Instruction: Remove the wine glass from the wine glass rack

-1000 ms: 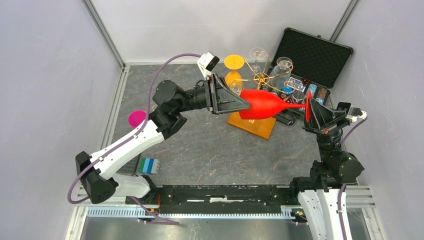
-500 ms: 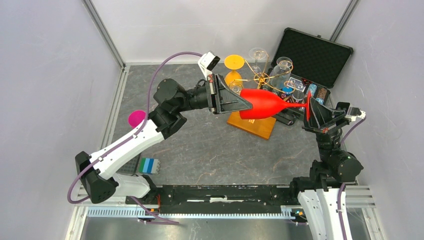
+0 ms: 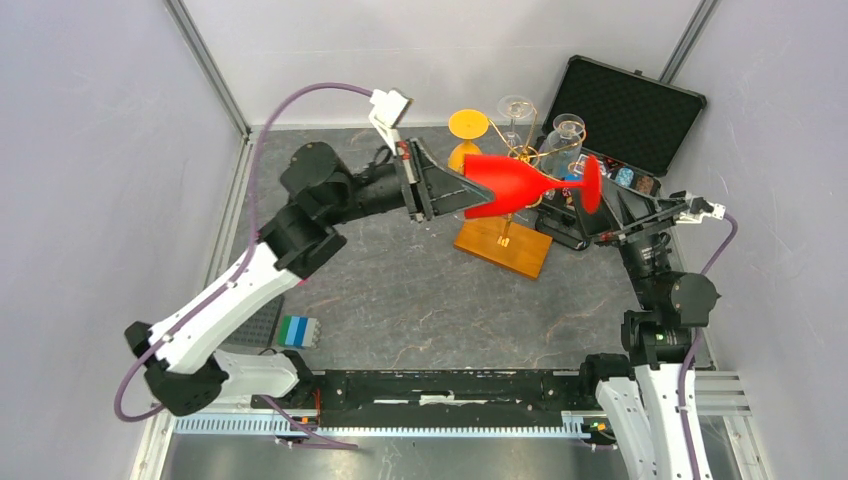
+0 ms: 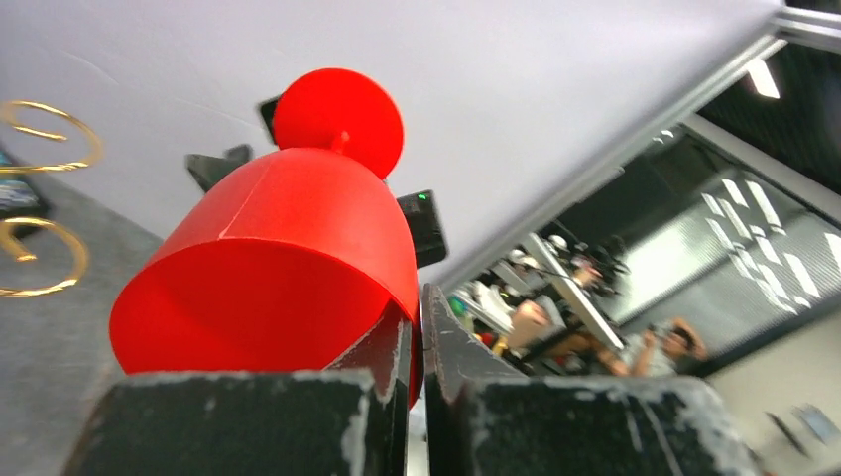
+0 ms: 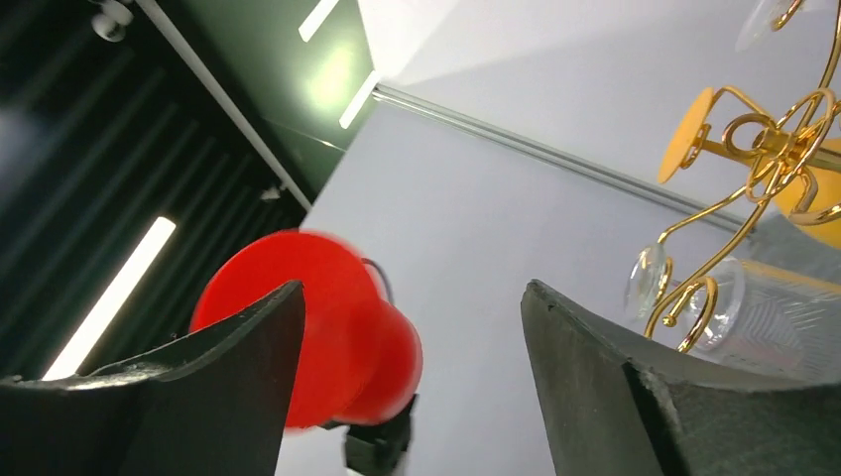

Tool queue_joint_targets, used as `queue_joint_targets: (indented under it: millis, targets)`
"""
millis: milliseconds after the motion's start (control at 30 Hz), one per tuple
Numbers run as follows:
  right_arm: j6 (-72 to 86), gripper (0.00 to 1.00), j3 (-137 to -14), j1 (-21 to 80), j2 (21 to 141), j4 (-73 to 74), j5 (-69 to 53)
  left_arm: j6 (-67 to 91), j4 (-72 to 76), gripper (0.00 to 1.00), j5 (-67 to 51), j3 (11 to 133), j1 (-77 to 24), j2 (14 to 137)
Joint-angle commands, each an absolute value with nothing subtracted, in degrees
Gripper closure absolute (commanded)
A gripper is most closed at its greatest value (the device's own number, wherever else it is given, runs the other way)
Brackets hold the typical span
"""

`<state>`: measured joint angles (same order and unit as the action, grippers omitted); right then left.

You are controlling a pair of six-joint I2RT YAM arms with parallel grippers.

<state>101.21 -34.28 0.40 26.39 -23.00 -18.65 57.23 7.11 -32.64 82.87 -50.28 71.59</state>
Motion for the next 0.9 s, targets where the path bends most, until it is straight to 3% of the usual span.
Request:
queue_joint_targets:
  millis: [0, 333, 433, 600, 867]
  targets:
    - [89.9, 0.15, -40.8, 0.4, 27.1, -16.1, -21.1, 38.1, -11.4, 0.98, -18.0, 90.7, -50.3, 65.5]
    - [74.9, 0.13, -45.6, 0.4, 29.3, -11.2, -25.5, 17.3, -43.6, 0.98, 25.5, 96.7, -50.3, 63.2]
    - [68.9, 0.13, -48.6, 0.4, 29.8, -8.4, -26.6, 16.9, -52.4, 0.98, 33.1, 96.4, -50.2, 64.9]
    - [63.3, 0.13, -49.9, 0.3, 28.4, -3.9, -24.9, 19.1, -61.4, 0.98, 31.7, 94.2, -46.8, 68.3]
    - [59.3, 0.13, -50.1, 0.4, 28.9, -1.4, -28.0, 16.3, -62.4, 0.98, 16.1, 81.2, -32.6, 70.3]
